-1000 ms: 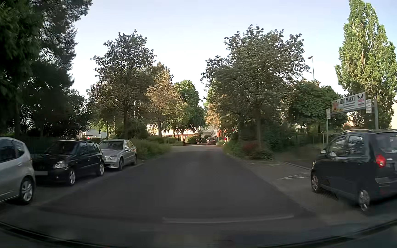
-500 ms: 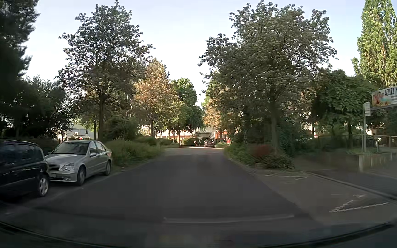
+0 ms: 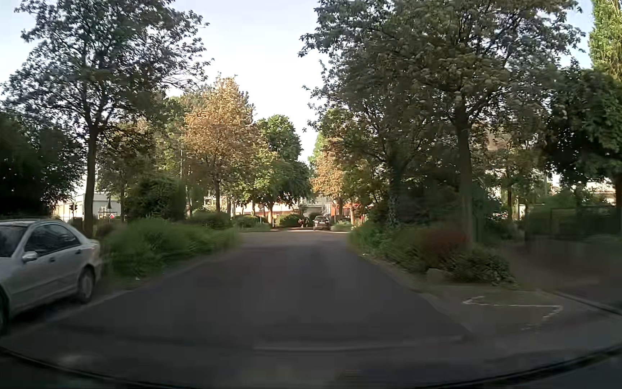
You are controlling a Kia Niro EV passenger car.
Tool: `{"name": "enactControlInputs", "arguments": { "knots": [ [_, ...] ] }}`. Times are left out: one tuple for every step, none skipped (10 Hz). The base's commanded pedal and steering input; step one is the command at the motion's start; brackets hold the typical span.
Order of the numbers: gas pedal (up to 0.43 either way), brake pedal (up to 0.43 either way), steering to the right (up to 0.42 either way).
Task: Follow the waypoints while adhering to traffic rules and regulations
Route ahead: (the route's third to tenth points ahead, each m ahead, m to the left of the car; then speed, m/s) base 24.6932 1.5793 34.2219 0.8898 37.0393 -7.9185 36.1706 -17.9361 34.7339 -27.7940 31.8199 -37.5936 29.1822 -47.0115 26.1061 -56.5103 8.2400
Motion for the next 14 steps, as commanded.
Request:
{"name": "enactControlInputs", "arguments": {
  "knots": [
    [0.000, 0.037, 0.008],
    [0.000, 0.067, 0.008],
    [0.000, 0.091, 0.005],
    [0.000, 0.116, 0.002],
    [0.000, 0.128, 0.002],
    [0.000, 0.134, 0.002],
    [0.000, 0.140, 0.002],
    [0.000, 0.146, 0.001],
    [0.000, 0.152, 0.001],
    [0.000, 0.159, -0.001],
    [0.000, 0.177, -0.001],
    [0.000, 0.183, -0.001],
    [0.000, 0.189, -0.003],
    [0.000, 0.207, -0.004]
  ]
}}
